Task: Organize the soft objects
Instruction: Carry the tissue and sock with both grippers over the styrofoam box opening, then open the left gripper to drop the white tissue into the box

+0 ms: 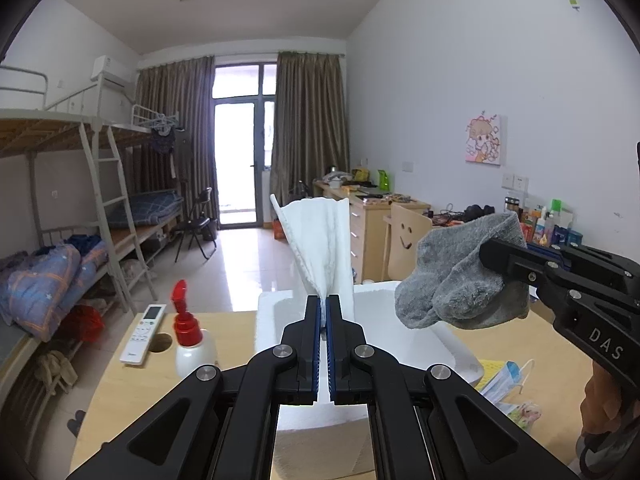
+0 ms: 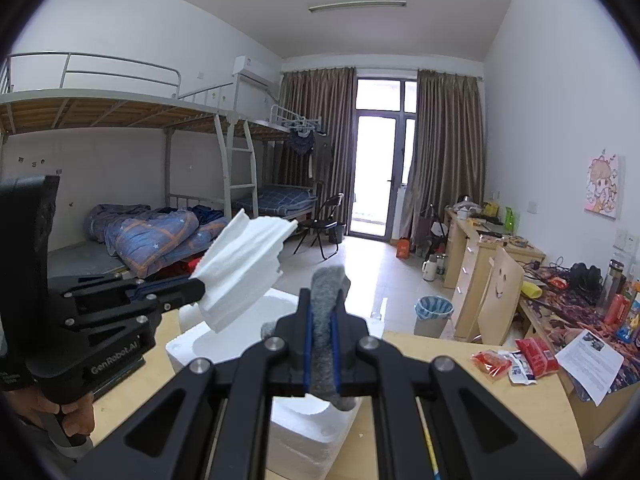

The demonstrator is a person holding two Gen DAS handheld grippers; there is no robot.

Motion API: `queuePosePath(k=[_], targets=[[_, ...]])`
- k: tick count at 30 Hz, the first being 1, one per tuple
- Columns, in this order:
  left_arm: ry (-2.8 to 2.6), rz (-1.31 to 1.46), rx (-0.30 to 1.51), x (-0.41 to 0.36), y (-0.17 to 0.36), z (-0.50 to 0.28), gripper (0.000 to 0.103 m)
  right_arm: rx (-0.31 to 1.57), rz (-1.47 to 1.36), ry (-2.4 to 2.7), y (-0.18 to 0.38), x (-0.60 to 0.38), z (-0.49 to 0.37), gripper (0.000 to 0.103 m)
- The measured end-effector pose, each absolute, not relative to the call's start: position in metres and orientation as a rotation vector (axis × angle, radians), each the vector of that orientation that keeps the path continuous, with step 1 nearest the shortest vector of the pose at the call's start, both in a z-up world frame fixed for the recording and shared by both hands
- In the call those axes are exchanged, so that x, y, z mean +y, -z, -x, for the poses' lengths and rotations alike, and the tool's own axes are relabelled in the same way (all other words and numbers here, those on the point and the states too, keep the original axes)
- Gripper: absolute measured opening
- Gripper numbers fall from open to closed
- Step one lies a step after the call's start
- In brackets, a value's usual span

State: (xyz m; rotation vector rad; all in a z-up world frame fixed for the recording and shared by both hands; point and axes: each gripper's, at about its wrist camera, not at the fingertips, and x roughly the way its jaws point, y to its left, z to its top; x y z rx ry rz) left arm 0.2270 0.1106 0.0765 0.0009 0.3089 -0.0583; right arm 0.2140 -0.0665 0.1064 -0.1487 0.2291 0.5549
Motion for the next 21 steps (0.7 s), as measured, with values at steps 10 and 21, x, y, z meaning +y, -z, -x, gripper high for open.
queuePosePath(k=[10, 21], targets=[[0.127, -0.005, 0.322, 0.098, -0.072, -0.237, 0.002, 0.220, 0.137, -0.499, -0.110, -0.077, -0.209, 0.010], [0.137, -0.003, 0.360, 0.095, -0.066, -0.253, 0.002, 0.234, 0.136, -0.476, -0.108, -0.076, -0.214, 0.010]])
